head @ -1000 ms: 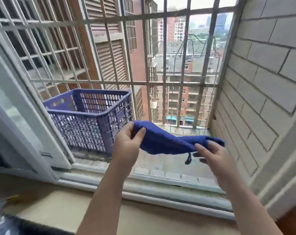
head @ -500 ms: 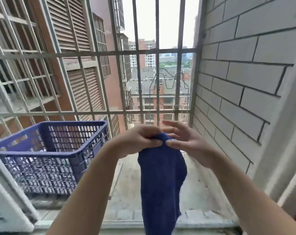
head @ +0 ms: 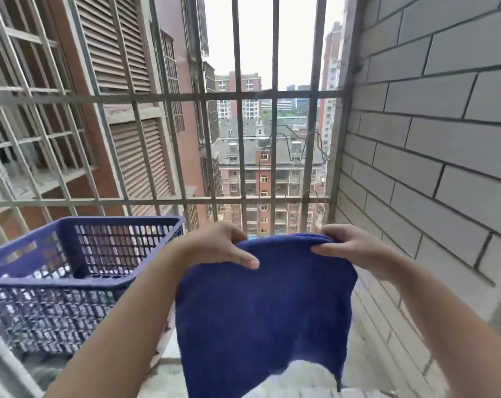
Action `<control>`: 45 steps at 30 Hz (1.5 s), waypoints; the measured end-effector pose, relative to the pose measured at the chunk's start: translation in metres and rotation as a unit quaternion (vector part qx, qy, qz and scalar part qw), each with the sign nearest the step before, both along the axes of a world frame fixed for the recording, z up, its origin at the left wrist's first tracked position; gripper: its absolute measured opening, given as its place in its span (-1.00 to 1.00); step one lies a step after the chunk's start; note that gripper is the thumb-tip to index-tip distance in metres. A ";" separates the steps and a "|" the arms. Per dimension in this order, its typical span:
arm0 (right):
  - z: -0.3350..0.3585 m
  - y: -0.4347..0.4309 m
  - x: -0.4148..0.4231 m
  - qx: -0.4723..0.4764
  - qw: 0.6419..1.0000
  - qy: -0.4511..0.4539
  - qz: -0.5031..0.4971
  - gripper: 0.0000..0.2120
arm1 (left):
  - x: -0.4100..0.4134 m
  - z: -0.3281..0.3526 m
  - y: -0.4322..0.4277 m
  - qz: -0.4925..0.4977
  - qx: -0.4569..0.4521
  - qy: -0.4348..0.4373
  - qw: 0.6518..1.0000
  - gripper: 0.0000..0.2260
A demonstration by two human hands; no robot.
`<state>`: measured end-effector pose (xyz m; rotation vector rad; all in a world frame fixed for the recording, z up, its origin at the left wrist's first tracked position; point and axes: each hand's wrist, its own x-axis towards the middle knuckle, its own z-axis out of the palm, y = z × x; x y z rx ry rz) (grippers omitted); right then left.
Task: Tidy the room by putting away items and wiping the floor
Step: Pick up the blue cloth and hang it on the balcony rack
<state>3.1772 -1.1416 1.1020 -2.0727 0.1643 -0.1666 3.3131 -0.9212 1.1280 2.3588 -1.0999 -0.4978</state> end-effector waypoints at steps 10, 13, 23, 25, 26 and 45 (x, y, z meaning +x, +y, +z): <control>0.012 -0.070 0.049 -0.049 0.982 -0.024 -0.182 -0.91 | 0.079 -0.010 -0.037 0.091 -0.096 0.068 0.989 -0.82; 0.013 -0.093 0.067 0.005 0.972 -0.051 -0.228 -0.86 | 0.105 -0.009 -0.062 0.132 -0.237 0.094 0.958 -0.80; -0.010 -0.146 0.167 0.075 0.910 -0.157 -0.376 -0.84 | 0.186 -0.031 -0.160 0.215 -0.373 0.057 0.901 -0.55; -0.013 -0.160 0.185 0.087 0.907 -0.170 -0.376 -0.84 | 0.200 -0.037 -0.173 0.202 -0.342 -0.010 0.918 -0.55; -0.014 -0.167 0.194 0.093 0.905 -0.175 -0.378 -0.83 | 0.206 -0.039 -0.179 0.195 -0.328 -0.046 0.923 -0.59; -0.064 -0.239 0.287 0.212 0.863 -0.160 -0.430 -0.81 | 0.276 -0.104 -0.260 0.161 -0.315 -0.097 0.930 -0.67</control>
